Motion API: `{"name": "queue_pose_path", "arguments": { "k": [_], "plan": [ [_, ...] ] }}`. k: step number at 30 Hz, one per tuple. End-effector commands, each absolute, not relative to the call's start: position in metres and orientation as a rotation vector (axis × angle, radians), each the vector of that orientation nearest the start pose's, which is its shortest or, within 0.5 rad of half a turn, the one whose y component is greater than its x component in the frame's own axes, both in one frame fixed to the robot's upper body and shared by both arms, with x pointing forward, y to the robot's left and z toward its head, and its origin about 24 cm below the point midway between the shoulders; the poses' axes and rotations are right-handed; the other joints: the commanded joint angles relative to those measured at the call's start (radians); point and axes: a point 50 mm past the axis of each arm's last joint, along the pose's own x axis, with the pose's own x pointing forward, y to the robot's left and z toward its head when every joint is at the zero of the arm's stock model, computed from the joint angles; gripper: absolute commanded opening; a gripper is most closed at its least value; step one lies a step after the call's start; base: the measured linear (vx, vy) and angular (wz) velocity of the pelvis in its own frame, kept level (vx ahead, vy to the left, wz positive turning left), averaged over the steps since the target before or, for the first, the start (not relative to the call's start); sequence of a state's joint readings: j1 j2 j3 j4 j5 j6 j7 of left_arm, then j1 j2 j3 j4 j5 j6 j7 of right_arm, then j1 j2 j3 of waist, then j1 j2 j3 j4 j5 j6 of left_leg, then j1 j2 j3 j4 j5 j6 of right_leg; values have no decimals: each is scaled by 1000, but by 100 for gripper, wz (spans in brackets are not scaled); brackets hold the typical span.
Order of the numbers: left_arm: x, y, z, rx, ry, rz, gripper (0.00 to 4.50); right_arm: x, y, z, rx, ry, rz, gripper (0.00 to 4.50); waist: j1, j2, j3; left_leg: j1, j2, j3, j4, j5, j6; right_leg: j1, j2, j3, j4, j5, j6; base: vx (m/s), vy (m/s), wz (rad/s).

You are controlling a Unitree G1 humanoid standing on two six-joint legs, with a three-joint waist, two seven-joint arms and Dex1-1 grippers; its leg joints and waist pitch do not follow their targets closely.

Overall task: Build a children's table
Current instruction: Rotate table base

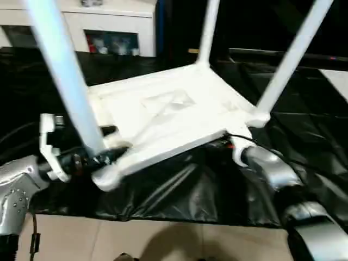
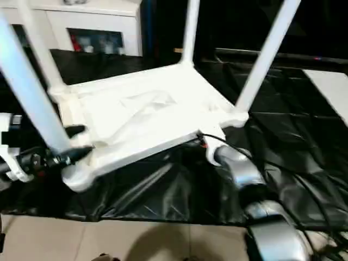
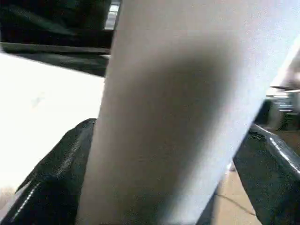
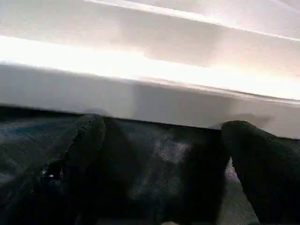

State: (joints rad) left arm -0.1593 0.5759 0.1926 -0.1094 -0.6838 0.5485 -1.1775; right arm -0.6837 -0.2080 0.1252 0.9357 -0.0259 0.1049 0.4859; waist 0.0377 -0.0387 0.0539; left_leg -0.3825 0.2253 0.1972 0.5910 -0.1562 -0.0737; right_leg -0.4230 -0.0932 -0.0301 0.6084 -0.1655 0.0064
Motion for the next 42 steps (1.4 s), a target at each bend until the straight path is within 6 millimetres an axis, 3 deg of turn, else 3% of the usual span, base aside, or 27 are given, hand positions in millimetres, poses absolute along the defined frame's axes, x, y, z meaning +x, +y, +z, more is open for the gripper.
{"name": "queue_pose_path", "arguments": {
  "k": [1, 4, 6, 7, 8, 9, 10, 15, 21, 26, 31, 32, 33, 34, 38, 40, 42],
  "plan": [
    [241, 195, 128, -254, 103, -1285, 450, 356, -121, 28, -303, 409, 640, 447, -8, 16, -60, 23, -4, 0, -81, -407, -66, 27, -12, 17, -64, -326, -163, 0, 0, 0],
    [240, 190, 130, -269, 101, -1304, 450, 357, -115, 29, -310, 403, 658, 447, -16, 10, -61, 21, -6, -2, -79, -401, -66, 32, -12, 17, -65, -317, -152, 0, 0, 0],
    [241, 182, 129, -269, 108, -1331, 450, 358, -103, 30, -318, 400, 686, 447, -23, -5, -62, 20, -6, -1, -76, -399, -56, 31, -12, 18, -66, -328, -153, 0, 0, 0],
    [242, 175, 127, -273, 113, -1350, 450, 359, -95, 31, -325, 397, 705, 447, -26, -7, -61, 18, -6, -2, -76, -388, -54, 32, -12, 18, -65, -335, -152, 0, 0, 0],
    [242, 175, 127, -273, 113, -1350, 450, 359, -95, 31, -325, 397, 705, 447, -27, 0, -61, 18, -5, -3, -76, -385, -58, 30, -13, 19, -64, -338, -153, 0, 0, 0],
    [245, 168, 126, -272, 121, -1368, 450, 359, -84, 31, -333, 396, 733, 447, -29, 1, -61, 18, -5, -3, -75, -388, -59, 29, -14, 20, -65, -337, -153, 0, 0, 0],
    [246, 163, 126, -272, 126, -1385, 450, 358, -77, 31, -333, 393, 757, 447, -33, -3, -63, 14, -6, -5, -75, -382, -61, 34, -13, 19, -61, -324, -154, 0, 0, 0],
    [249, 152, 127, -289, 138, -1434, 450, 355, -61, 33, -331, 364, 833, 447, -45, -9, -64, 16, -6, -3, -73, -381, -59, 33, -10, 17, -57, -275, -172, 0, 0, 0],
    [254, 137, 129, -294, 131, -1496, 450, 349, -41, 36, -293, 314, 925, 447, -49, -6, -67, 16, -3, -2, -70, -352, -48, 36, -12, 18, -53, -240, -195, 0, 0, 0],
    [258, 129, 131, -291, 116, -1509, 450, 350, -40, 36, -283, 308, 917, 447, -47, -5, -69, 16, -3, 0, -68, -314, -39, 41, -11, 16, -47, -186, -214, 0, 0, 0],
    [268, 122, 132, -261, 81, -1507, 450, 352, -46, 35, -288, 301, 898, 447, -44, -4, -69, 20, -4, 2, -66, -324, -41, 40, -11, 15, -50, -196, -217, 0, 0, 0],
    [271, 119, 133, -252, 67, -1509, 450, 352, -48, 35, -287, 299, 898, 447, -42, 9, -69, 20, -4, 0, -67, -324, -44, 41, -13, 15, -49, -188, -219, 0, 0, 0],
    [271, 119, 133, -252, 67, -1509, 450, 352, -48, 35, -287, 299, 898, 447, -45, 2, -70, 20, -3, 1, -66, -323, -42, 42, -11, 15, -49, -175, -222, 0, 0, 0],
    [278, 112, 134, -237, 36, -1496, 450, 352, -51, 35, -288, 297, 889, 447, -44, 12, -70, 20, -4, 0, -67, -323, -42, 43, -12, 15, -49, -169, -227, 0, 0, 0],
    [290, 108, 132, -188, 11, -1438, 450, 354, -57, 35, -297, 292, 854, 447, -41, 7, -70, 19, -4, 0, -66, -334, -36, 45, -10, 13, -51, -169, -233, 0, 0, 0],
    [301, 110, 130, -133, -1, -1365, 450, 357, -66, 35, -297, 287, 814, 447, -39, 21, -71, 24, -5, -1, -64, -346, -39, 43, -10, 13, -52, -168, -232, 0, 0, 0],
    [307, 112, 129, -94, -8, -1315, 450, 359, -75, 36, -288, 283, 791, 447, -36, 12, -72, 20, -6, 0, -63, -336, -28, 48, -11, 12, -53, -175, -233, 0, 0, 0]
  ]
}}
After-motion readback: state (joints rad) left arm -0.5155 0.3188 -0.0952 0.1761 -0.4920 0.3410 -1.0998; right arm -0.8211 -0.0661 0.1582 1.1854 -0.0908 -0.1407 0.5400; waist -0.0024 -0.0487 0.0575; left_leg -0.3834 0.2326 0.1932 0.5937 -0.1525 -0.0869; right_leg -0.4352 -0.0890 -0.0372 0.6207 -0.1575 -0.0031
